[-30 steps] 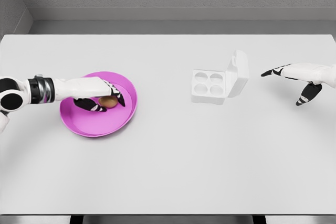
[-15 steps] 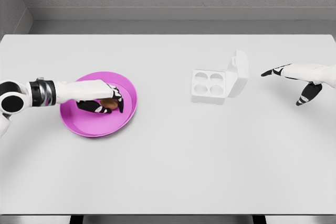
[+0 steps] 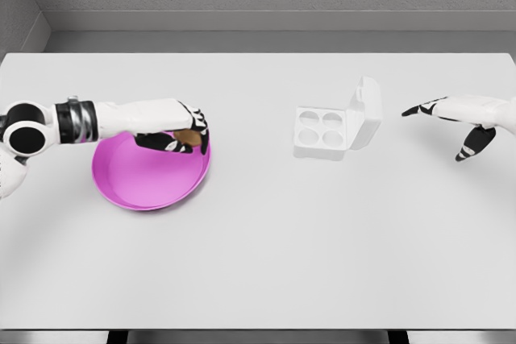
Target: Pack egg into the box and close the box lid
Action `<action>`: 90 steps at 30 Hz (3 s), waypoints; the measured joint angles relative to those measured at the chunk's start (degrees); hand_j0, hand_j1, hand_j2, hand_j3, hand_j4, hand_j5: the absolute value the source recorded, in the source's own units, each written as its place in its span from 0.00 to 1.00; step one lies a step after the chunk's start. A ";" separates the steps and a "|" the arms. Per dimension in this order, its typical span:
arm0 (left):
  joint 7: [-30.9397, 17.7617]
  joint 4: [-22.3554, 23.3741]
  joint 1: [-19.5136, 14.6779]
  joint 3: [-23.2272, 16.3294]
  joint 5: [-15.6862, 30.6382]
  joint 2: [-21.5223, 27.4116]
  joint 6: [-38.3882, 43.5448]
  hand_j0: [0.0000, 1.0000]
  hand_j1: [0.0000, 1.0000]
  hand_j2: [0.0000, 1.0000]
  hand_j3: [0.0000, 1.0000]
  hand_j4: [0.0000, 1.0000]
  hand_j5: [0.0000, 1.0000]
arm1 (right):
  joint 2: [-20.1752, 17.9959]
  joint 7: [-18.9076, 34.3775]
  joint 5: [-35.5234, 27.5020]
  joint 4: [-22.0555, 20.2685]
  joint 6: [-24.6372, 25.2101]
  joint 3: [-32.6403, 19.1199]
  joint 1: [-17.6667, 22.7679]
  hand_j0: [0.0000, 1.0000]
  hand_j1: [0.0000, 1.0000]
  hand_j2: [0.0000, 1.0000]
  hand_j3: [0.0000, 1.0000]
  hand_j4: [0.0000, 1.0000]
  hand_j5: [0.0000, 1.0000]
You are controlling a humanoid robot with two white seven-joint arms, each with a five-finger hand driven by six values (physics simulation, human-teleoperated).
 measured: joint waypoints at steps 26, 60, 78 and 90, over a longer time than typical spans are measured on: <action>-0.01 2.53 -3.16 -0.69 -1.53 -9.19 0.30 0.40 0.40 0.40 0.40 0.40 0.40 | -0.01 0.00 0.00 -1.15 0.00 0.00 0.00 1.00 1.00 1.00 1.00 1.00 1.00; 0.00 11.49 -8.00 -0.69 -3.65 -23.38 0.27 0.39 0.39 0.39 0.39 0.39 0.39 | -0.02 0.00 0.00 -1.29 0.09 -0.09 0.18 1.00 1.00 1.00 1.00 1.00 1.00; -0.03 20.66 -9.40 1.01 -3.06 -30.36 0.08 0.39 0.39 0.39 0.39 0.39 0.39 | 0.09 0.00 0.00 -1.30 0.00 -0.09 0.09 1.00 1.00 1.00 1.00 1.00 1.00; -0.02 22.63 -9.49 2.15 -1.76 -32.27 -0.01 0.39 0.39 0.39 0.39 0.39 0.39 | 0.16 0.00 0.00 -0.87 0.07 -0.17 0.18 1.00 1.00 1.00 1.00 1.00 1.00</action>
